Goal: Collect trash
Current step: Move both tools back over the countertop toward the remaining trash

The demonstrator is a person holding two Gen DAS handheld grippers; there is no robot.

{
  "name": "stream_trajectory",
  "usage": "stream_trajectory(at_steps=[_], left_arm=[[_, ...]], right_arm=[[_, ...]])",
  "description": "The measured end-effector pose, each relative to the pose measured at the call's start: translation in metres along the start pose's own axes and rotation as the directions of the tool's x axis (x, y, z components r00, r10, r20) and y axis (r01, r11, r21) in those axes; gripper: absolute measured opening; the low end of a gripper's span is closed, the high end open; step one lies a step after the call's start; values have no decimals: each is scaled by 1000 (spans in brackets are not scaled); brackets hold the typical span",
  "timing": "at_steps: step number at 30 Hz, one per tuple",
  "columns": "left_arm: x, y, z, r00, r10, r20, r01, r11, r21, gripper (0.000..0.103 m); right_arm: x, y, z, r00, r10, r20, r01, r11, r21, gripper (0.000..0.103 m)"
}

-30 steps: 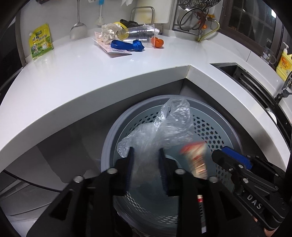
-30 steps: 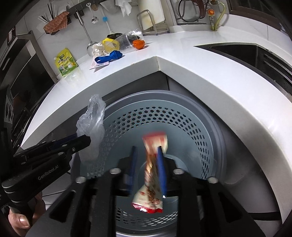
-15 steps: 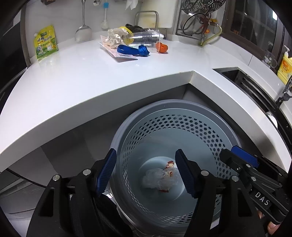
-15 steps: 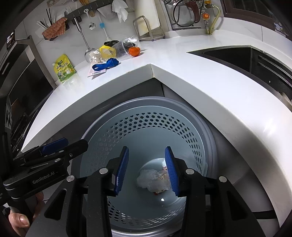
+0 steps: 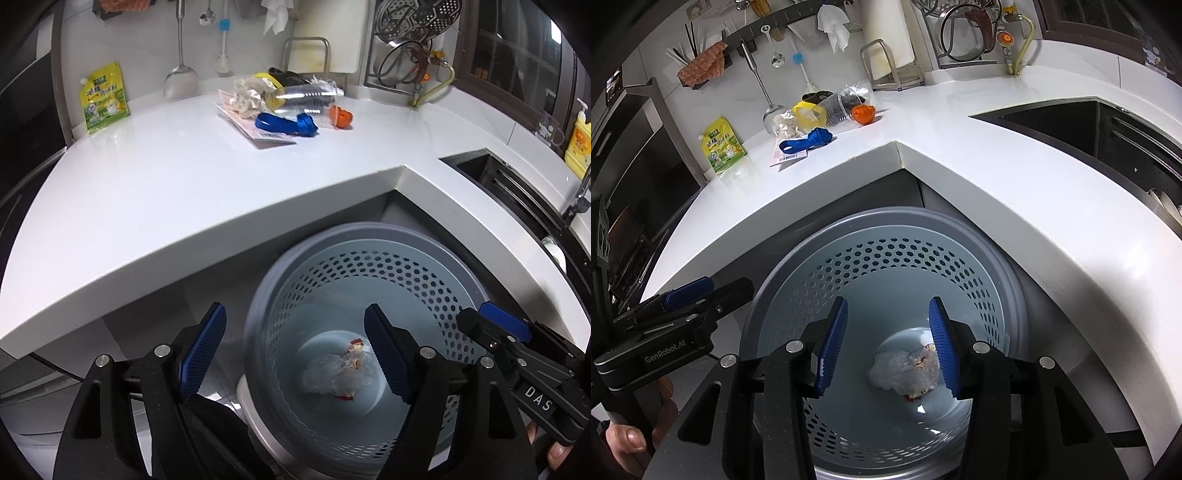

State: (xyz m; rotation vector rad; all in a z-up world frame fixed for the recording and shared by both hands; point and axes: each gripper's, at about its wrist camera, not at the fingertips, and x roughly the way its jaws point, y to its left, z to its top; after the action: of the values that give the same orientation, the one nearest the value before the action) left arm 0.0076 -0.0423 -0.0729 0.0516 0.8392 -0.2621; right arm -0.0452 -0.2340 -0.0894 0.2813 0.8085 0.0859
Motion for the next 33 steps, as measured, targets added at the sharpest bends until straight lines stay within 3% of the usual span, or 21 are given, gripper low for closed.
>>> stream_trajectory(at_steps=[15,23,33], left_arm=[[-13,10,29,997,16,71,-16,1000,-6,87],[-15,20,59,991,20,129,-16,999,-30,90],[0,40,105,982,80,170,-68,995,-76,92]], right_arm=[[5,10,33,999,9,42,-7,999,-52,50],[7,18,72,996,35,85,-28,996,-85,54],[28,16,123,993,29,114,-16,993,-114,57]])
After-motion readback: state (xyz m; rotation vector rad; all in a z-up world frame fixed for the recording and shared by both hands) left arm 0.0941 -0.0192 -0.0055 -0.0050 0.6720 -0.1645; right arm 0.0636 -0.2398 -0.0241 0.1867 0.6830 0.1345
